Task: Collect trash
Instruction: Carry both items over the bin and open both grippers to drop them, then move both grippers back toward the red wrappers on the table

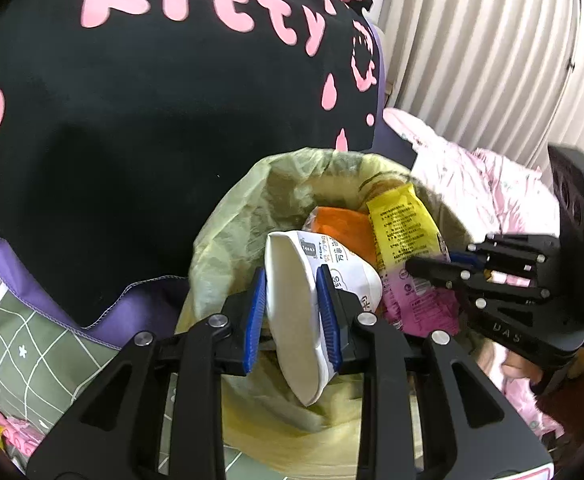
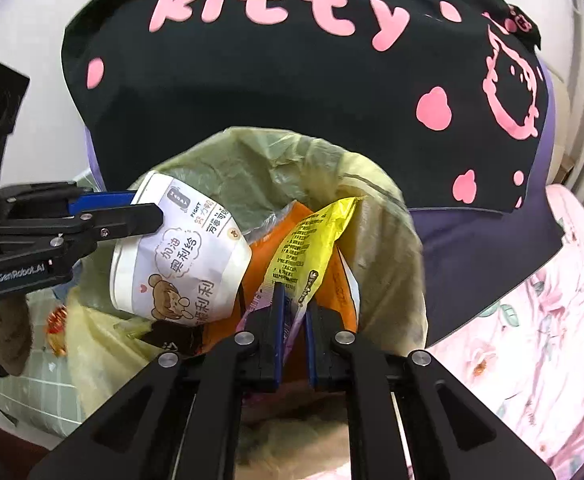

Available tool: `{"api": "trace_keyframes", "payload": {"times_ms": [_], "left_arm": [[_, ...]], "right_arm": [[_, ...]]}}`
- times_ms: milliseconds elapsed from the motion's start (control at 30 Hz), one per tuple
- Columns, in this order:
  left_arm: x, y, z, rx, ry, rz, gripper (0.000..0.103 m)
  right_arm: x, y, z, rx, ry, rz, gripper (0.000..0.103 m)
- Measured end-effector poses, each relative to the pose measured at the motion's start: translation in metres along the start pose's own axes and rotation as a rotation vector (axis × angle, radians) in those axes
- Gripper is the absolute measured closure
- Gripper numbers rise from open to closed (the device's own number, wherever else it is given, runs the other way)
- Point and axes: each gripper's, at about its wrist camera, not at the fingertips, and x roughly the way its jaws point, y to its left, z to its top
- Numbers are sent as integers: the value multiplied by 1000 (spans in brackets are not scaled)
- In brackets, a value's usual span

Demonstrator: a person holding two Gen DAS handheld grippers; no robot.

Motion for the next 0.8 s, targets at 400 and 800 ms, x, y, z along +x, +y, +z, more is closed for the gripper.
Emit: {"api": "trace_keyframes", "payload": {"times_ms": [400, 800], "left_arm": [[-60, 43, -11, -209, -134, -77, 53], [-164, 138, -128, -420, -264, 311, 53]], "right_arm": [[-36, 11, 3, 6, -117, -28, 66], [-50, 109, 27, -119, -267, 205, 59]]}}
